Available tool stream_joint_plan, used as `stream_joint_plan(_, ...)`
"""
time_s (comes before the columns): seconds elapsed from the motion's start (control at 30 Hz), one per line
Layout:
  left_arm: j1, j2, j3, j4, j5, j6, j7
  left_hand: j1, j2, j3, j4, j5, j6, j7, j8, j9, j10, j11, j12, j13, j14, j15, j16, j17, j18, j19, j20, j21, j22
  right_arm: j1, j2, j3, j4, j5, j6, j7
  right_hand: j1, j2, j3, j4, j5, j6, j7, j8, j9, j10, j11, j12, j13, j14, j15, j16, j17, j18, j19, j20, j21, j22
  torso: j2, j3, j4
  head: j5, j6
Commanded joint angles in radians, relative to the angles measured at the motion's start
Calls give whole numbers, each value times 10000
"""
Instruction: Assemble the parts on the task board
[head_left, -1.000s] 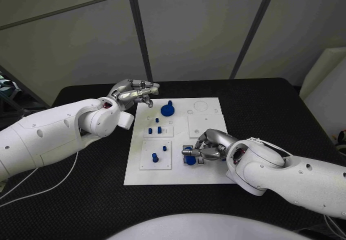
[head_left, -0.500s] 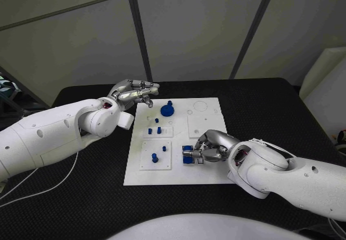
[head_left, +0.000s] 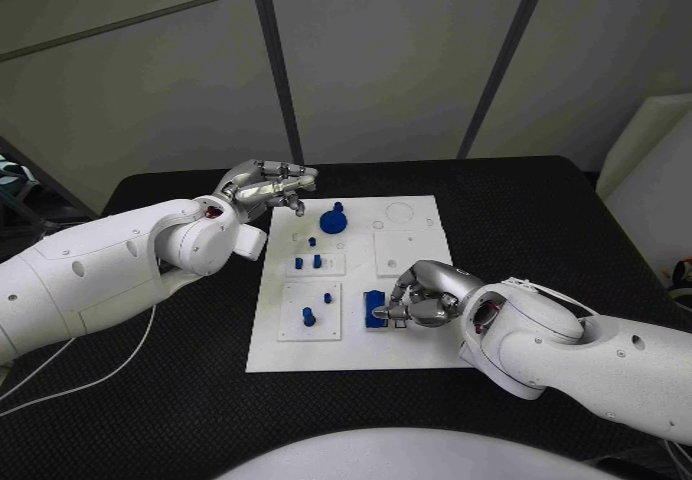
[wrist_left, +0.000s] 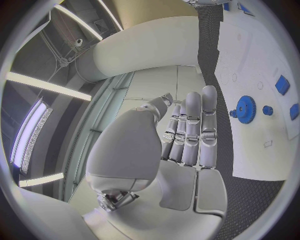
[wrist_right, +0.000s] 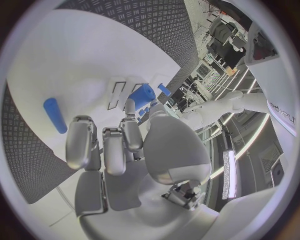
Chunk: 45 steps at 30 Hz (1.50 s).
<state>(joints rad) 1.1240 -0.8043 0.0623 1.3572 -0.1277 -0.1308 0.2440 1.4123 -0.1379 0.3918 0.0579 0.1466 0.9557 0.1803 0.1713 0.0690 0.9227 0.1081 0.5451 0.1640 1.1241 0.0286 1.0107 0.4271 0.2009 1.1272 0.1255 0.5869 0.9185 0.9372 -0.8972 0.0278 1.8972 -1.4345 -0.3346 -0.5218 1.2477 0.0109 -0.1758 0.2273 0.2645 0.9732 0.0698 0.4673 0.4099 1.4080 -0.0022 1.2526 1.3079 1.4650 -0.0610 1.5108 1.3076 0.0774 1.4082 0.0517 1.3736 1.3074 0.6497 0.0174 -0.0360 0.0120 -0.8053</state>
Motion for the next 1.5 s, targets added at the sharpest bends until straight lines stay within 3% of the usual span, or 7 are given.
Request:
stream_joint_plan(0.03,13,16,6,-4,-21,116,20,-17,65,-56,9,47,-69,-25,54,-12,-89,12,32,-9,-53,12,-39,-9,-178,32,11,-31,-9,12,33,-1,-41,-191,156,91,52,82,-20,3,65,20,-39,55,9,51,-53,26,45,792,-86,-36,1241,-154,-4,-70,6,182,6,-4,17,-4,-8)
stream_joint_plan(0.5,13,12,5,-2,-21,125,-4,-20,70,-57,14,48,-71,-24,55,-12,-92,13,34,-11,-54,13,-38,-12,-178,33,11,-33,-11,13,165,3,-308,-206,438,8,530,204,10,-119,127,89,-97,68,40,77,-104,31,76,796,-125,-31,1259,-153,0,-98,5,192,16,-1,11,5,-59)
stream_joint_plan(0.67,13,12,4,-3,-21,128,-10,-20,70,-57,14,48,-71,-24,55,-12,-92,13,34,-11,-54,13,-38,-12,-178,33,11,-33,-11,14,239,4,-358,-333,647,43,1083,85,-8,-426,-200,110,-107,52,52,76,-118,9,86,798,-142,-26,1278,-152,-11,-119,-11,186,13,8,19,-1,-91)
stream_joint_plan(0.83,13,9,3,-5,-21,127,-13,-20,70,-57,14,48,-71,-24,55,-12,-92,13,34,-11,-54,13,-38,-12,-178,33,11,-33,-11,13,286,4,-398,-558,684,-30,1376,174,47,-558,-618,141,-113,28,51,89,-124,10,106,800,-146,-22,1293,-155,-5,-126,-8,201,7,-1,6,2,-104)
stream_joint_plan(1.5,13,-7,-4,-9,-21,127,-17,-27,84,-60,27,50,-75,-23,57,-12,-97,14,37,-16,-56,15,-37,-17,-178,33,13,-38,-17,12,109,2,-257,-1194,700,-109,1746,240,164,-762,-620,205,-149,2,44,123,-157,52,162,804,-169,-16,1313,-161,12,-142,7,232,4,5,-1,15,-151)
